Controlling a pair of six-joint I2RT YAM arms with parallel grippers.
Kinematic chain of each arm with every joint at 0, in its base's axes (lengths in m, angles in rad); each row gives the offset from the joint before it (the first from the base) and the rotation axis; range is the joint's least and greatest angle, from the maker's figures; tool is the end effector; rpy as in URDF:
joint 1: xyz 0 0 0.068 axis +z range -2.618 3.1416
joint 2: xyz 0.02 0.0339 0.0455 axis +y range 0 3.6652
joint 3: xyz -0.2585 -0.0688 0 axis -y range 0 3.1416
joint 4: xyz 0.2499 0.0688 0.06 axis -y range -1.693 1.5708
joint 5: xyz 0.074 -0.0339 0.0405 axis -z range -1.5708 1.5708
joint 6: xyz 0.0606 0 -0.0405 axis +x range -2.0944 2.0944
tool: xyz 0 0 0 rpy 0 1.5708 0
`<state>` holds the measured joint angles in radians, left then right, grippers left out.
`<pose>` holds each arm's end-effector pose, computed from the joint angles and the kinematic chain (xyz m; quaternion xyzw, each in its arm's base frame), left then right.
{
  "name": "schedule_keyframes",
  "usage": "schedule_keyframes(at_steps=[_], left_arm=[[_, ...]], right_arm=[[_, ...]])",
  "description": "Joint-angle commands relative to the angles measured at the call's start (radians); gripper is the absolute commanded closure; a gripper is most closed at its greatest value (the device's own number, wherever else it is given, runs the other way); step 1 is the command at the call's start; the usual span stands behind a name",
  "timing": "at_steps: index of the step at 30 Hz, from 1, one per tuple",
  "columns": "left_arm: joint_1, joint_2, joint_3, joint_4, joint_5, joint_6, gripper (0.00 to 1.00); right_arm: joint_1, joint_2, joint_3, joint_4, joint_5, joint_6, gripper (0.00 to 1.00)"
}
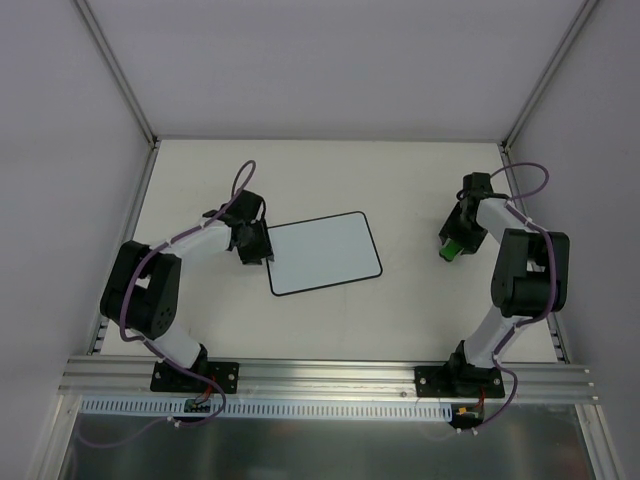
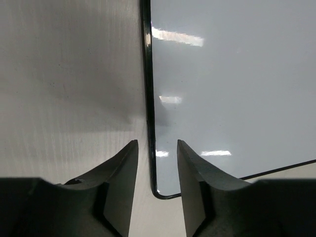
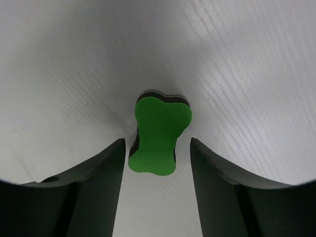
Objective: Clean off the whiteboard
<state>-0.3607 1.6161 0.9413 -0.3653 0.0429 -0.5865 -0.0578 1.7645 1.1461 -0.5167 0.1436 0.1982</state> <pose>0.3101 -0.1198 0.1464 -0.1031 0.9593 -0.1380 0.2239 0.3636 -0.0297 0.1497 0.1397 0.9639 -0.0547 0.2200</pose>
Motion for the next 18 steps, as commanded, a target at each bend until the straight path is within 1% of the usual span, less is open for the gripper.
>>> schedule_keyframes(at_steps=[1, 2, 4, 5, 7, 8, 10, 11, 14, 15, 16, 18], left_arm=[[-0.006, -0.07, 0.045, -0.015, -0.02, 0.004, 0.61], [-0.006, -0.08, 0.05, -0.021, -0.018, 0.007, 0.58], [-0.004, -0.116, 0.071, -0.026, -0.02, 0.026, 0.54], [-0.004, -0.128, 0.082, -0.038, -0.02, 0.036, 0.53], [0.002, -0.179, 0.121, -0.053, -0.024, 0.065, 0.48], [0.005, -0.197, 0.137, -0.07, -0.031, 0.077, 0.4], [0.006, -0.26, 0.186, -0.084, -0.069, 0.131, 0.3], [0.009, -0.28, 0.201, -0.092, -0.086, 0.148, 0.21], [0.014, -0.367, 0.264, -0.116, -0.164, 0.224, 0.11], [0.016, -0.413, 0.28, -0.121, -0.182, 0.264, 0.06], [0.017, -0.438, 0.307, -0.121, -0.21, 0.286, 0.03], [0.019, -0.504, 0.338, -0.123, -0.236, 0.327, 0.01]], right_arm=[[-0.008, -0.063, 0.0, 0.001, 0.004, -0.008, 0.4], [-0.01, -0.101, -0.008, 0.001, 0.002, -0.013, 0.29], [-0.008, -0.146, -0.016, -0.002, 0.007, -0.022, 0.21], [-0.01, -0.17, -0.017, -0.006, 0.011, -0.029, 0.15], [-0.013, -0.243, -0.006, -0.034, 0.014, -0.057, 0.09], [-0.014, -0.267, 0.001, -0.046, 0.011, -0.074, 0.05], [-0.019, -0.345, 0.039, -0.092, 0.013, -0.127, 0.01], [-0.02, -0.373, 0.055, -0.104, 0.016, -0.149, 0.01], [-0.022, -0.489, 0.121, -0.141, 0.04, -0.238, 0.01], [-0.022, -0.519, 0.138, -0.149, 0.048, -0.256, 0.01], [-0.022, -0.577, 0.168, -0.148, 0.051, -0.293, 0.01], [-0.022, -0.629, 0.197, -0.148, 0.056, -0.322, 0.01]])
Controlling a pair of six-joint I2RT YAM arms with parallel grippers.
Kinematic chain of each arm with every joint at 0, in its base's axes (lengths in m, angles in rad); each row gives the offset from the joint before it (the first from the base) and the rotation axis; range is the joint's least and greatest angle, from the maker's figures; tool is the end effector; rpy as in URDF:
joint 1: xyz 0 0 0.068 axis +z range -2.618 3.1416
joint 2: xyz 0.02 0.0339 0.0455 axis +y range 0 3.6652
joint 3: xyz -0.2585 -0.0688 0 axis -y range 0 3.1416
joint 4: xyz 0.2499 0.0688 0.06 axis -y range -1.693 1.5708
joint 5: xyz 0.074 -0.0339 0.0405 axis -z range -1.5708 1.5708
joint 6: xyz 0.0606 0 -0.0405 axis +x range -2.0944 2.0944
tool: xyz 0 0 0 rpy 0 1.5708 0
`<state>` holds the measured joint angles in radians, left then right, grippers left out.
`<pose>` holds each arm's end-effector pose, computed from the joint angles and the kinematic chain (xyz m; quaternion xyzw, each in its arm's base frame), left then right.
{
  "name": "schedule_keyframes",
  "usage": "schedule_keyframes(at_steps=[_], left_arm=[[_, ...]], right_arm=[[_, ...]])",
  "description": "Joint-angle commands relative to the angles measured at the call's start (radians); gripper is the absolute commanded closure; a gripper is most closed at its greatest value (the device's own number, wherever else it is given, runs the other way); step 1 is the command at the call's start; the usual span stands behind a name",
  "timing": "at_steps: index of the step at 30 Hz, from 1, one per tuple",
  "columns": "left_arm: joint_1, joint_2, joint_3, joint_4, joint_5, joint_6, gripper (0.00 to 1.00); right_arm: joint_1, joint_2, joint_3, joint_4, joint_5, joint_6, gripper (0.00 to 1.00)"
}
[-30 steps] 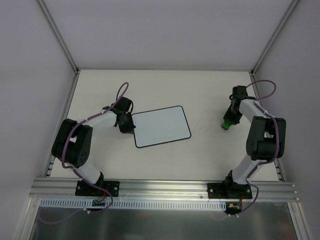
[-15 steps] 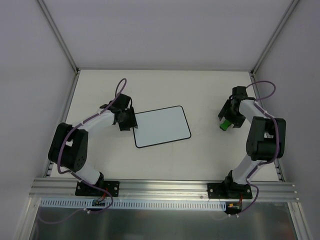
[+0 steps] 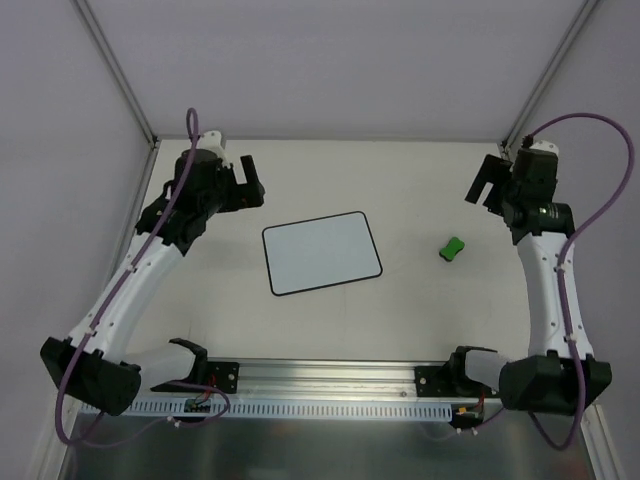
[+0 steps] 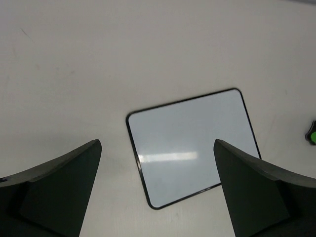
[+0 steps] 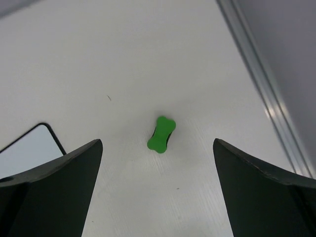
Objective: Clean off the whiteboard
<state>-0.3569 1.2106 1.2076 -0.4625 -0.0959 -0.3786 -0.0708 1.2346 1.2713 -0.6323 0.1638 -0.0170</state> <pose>0.2822 -0.0990 0.3544 -0.0344 0.8498 -0.1504 0.5039 0.2916 -0.0306 0.3516 0.0620 0.8792 -0.0927 0.4633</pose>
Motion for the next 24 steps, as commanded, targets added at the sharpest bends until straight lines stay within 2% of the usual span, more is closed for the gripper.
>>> schedule_keyframes(at_steps=[1, 6, 12, 24], left_arm=[[0.015, -0.121, 0.104, -0.027, -0.128, 0.163, 0.01], [0.015, -0.258, 0.216, -0.025, -0.246, 0.274, 0.01], [0.015, -0.338, 0.345, -0.025, -0.333, 0.418, 0.01], [0.015, -0.434, 0.414, -0.025, -0.41, 0.488, 0.01]], right_arm=[[-0.009, -0.124, 0.1, -0.033, 0.036, -0.122, 0.01], [-0.009, -0.272, 0.198, -0.032, -0.007, -0.21, 0.01], [-0.009, -0.365, 0.296, -0.024, -0.095, -0.247, 0.01], [0.019, -0.457, 0.335, -0.001, -0.144, -0.299, 0.01]])
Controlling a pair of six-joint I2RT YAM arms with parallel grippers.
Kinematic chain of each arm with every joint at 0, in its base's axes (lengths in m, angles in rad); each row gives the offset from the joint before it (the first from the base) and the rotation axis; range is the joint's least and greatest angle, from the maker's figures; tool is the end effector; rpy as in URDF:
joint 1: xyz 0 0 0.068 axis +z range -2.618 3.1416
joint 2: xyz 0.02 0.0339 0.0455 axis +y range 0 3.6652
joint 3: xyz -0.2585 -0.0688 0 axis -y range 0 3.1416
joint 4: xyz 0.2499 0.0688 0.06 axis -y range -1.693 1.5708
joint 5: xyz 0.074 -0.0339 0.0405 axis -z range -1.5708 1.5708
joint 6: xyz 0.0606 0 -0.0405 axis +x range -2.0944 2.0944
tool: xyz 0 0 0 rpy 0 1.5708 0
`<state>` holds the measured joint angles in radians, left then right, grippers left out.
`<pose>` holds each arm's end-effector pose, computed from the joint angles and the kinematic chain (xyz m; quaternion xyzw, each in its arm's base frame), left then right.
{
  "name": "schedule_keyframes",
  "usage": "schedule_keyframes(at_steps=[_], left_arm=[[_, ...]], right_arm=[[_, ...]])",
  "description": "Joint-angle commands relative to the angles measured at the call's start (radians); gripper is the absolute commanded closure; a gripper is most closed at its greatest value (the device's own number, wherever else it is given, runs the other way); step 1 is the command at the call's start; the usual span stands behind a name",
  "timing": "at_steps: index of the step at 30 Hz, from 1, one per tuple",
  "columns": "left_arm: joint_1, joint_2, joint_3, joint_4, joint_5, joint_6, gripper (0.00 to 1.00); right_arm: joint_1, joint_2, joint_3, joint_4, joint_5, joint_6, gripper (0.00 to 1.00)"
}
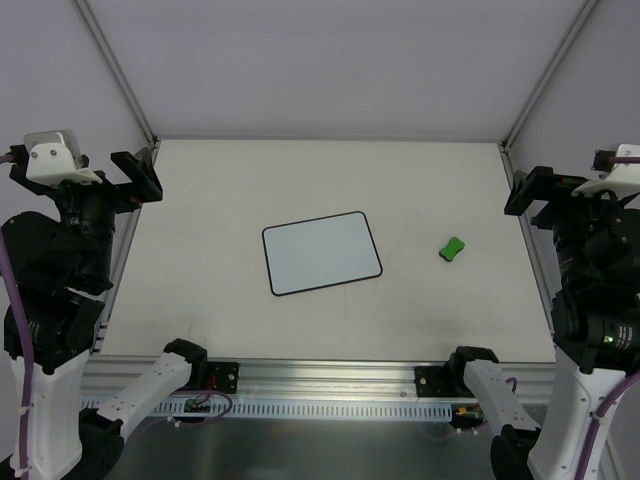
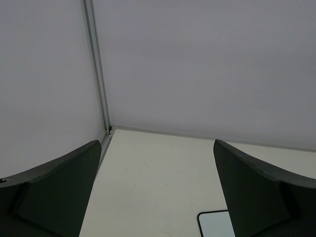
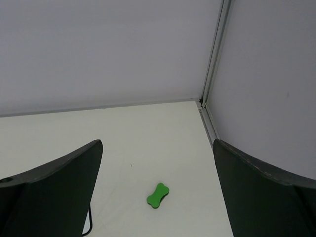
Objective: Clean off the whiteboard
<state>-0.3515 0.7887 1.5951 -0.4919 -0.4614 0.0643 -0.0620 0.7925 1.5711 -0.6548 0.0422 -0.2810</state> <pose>0.0933 -0.0055 0.5585 -0.0629 0.5979 0.0203 0.7988 0.1074 -0.0092 0.5324 -0.0566 0.6596 -0.1416 0.7360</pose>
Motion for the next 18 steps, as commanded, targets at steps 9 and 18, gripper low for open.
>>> schedule_keyframes(at_steps=[9, 18], left_arm=[[0.009, -0.028, 0.031, 0.004, -0.036, 0.029, 0.01], [0.009, -0.019, 0.02, 0.004, -0.028, 0.019, 0.01]], right_arm=[[0.011, -0.021, 0.053, 0.03, -0.027, -0.041, 0.01], [0.013, -0.013, 0.05, 0.044, -0.027, -0.041, 0.01]])
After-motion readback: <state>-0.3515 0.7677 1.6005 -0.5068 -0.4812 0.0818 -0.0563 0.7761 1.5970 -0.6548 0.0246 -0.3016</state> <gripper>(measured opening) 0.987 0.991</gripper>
